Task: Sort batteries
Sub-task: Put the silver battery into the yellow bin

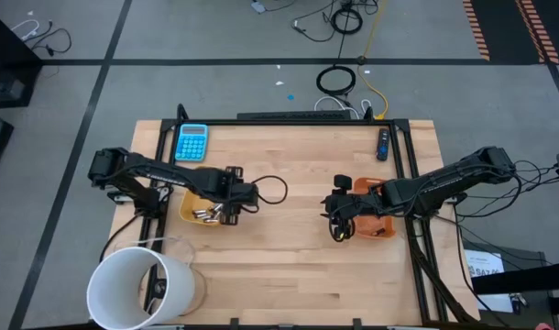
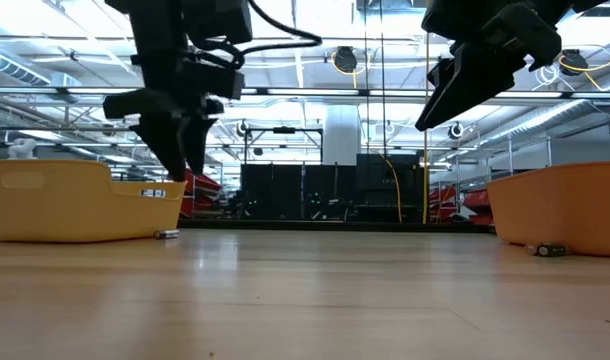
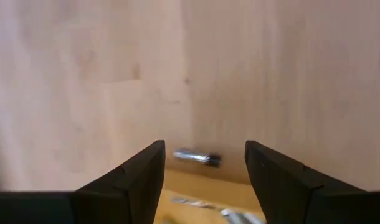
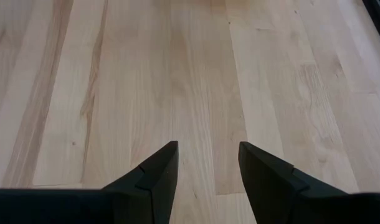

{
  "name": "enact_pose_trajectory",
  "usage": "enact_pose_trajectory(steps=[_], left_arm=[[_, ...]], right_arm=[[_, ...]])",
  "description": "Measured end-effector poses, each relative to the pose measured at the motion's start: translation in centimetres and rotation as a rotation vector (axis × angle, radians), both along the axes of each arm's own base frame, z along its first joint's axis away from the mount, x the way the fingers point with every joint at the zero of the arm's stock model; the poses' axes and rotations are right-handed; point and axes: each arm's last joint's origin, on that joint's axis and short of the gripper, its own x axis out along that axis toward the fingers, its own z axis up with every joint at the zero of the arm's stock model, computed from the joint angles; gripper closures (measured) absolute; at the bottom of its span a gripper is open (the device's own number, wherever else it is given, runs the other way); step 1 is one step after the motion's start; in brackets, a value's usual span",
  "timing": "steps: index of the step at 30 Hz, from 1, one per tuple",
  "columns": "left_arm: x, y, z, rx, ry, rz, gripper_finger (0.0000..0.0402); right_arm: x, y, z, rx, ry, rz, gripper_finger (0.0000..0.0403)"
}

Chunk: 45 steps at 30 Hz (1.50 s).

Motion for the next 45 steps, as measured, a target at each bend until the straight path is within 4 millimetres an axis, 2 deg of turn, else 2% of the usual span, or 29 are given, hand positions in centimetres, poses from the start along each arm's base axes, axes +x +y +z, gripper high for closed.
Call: enact_pose_trajectory(steps=[8,13,22,30,34,41,43,45], left_arm=[[1.3,0.2,-3.9,-0.029,0.137,0.012,0.0171],[1.6,0.9,-5.5,-0.03,0.187,0.08,0.0171],[0.8,3.3,-6.3,-0.013,0.258,0.229,0.0171],[0.6,5.1,-6.6,-0.105,0.247,0.296,0.0174],[0.5,5.8,-6.5,-0.139,0.233,0.322,0.0217],[1.2,6.2,-6.7,-0.181,0.171,0.272,0.0375],[1.5,6.0,-6.7,-0.198,0.139,0.256,0.0391],[1.6,5.9,-6.7,-0.207,0.13,0.234,0.0386]], right_arm=[[0.0,0.0,0.0,0.001,-0.005,0.0,0.0243],[0.0,0.0,0.0,0.0,-0.004,0.001,0.0243],[0.0,0.0,0.0,-0.001,-0.003,0.002,0.0243],[0.0,0.0,0.0,-0.004,-0.002,0.005,0.0243],[0.0,0.0,0.0,-0.004,-0.002,0.005,0.0243],[0.0,0.0,0.0,-0.007,-0.002,0.007,0.0243],[0.0,0.0,0.0,-0.007,-0.001,0.007,0.0243],[0.0,0.0,0.0,-0.007,0.0,0.007,0.0243]])
